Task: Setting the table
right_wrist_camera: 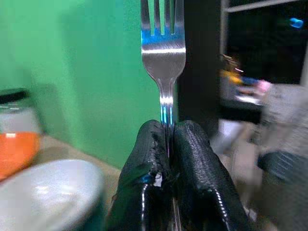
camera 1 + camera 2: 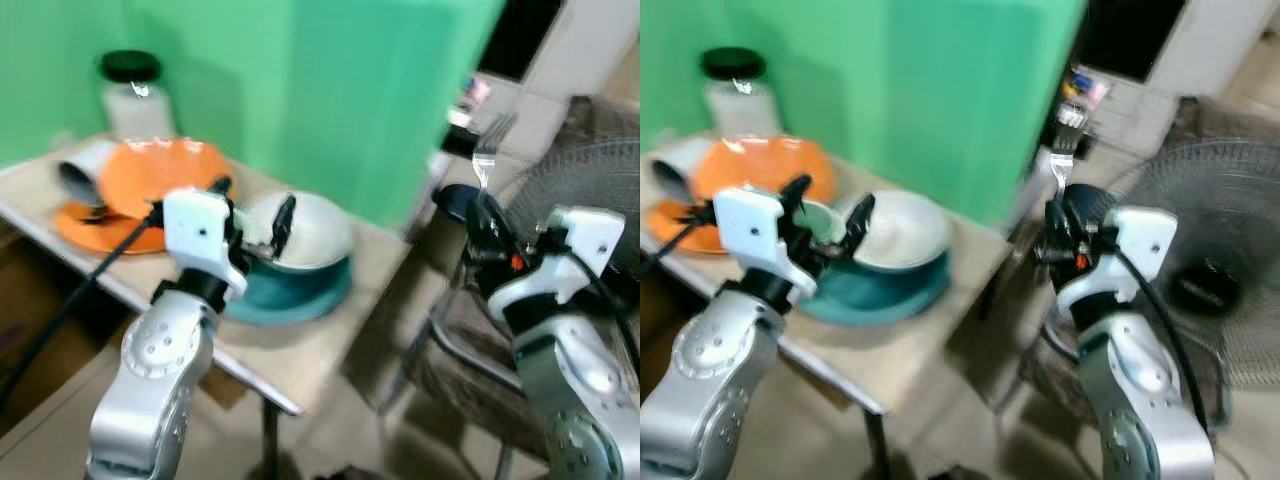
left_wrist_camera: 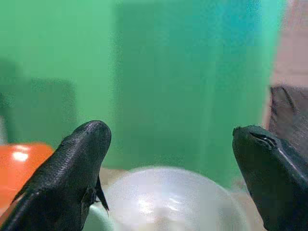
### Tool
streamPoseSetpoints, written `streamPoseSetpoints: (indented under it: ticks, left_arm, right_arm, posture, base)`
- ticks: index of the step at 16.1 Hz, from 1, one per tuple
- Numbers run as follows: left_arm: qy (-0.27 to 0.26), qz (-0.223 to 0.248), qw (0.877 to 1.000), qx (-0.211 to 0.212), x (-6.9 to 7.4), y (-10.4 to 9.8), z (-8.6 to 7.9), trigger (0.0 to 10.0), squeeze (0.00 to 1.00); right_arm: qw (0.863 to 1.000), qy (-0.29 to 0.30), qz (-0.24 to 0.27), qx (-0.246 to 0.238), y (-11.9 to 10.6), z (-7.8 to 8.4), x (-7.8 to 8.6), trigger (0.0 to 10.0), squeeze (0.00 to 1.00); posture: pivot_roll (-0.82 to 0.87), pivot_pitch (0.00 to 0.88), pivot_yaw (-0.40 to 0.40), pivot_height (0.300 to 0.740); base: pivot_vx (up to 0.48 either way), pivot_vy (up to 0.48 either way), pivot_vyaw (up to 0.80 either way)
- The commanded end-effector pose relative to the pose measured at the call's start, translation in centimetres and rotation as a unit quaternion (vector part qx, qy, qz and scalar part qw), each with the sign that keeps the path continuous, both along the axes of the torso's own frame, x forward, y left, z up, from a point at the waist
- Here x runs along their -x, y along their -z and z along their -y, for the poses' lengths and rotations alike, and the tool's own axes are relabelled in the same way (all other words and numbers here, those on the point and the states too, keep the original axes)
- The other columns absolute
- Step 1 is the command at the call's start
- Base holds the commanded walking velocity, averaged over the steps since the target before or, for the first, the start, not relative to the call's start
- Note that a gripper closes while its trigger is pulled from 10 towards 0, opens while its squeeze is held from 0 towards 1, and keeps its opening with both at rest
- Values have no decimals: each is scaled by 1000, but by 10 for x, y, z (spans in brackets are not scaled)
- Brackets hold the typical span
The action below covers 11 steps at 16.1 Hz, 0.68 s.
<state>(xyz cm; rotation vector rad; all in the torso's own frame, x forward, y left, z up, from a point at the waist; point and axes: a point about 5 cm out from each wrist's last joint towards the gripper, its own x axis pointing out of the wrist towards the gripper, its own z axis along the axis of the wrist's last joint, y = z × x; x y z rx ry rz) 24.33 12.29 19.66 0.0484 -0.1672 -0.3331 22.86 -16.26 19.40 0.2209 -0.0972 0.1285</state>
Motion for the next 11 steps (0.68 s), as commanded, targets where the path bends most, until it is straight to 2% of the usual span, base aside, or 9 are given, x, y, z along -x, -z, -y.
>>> streamPoseSetpoints:
  ticks: [1,2,4,7,8,11]
  left_arm:
    - [49,-8,999,-22,5,0,4,10000,0]
    - [71,-12,997,-13,5,1,3,10000,0]
    - [62,-31,998,-8,3,5,-5,10000,0]
    - [52,-35,998,-8,4,8,-7,10000,0]
    - [48,-26,999,3,3,6,-7,10000,0]
    - [32,-6,999,-12,-2,4,-10,10000,0]
  right_arm:
    - [1000,3,1,-3,-1,1,0,10000,0]
    - [1000,4,-1,-2,0,0,0,10000,0]
    - [1000,7,-10,1,2,1,0,10000,0]
    - [1000,7,-16,-2,5,-1,-1,10000,0]
    - [1000,10,-17,0,6,-2,-1,10000,0]
    - [999,23,-32,12,10,2,1,10000,0]
  posture:
    - [83,0,-97,740]
    - [83,0,-93,740]
    - [85,0,-95,740]
    - [88,0,-98,740]
    - [87,0,-95,740]
    - [74,0,-87,740]
  base:
    - [0,0,-800]
    - [0,0,-800]
    - [0,0,-800]
    - [0,0,-800]
    - [0,0,-800]
    - [0,0,-800]
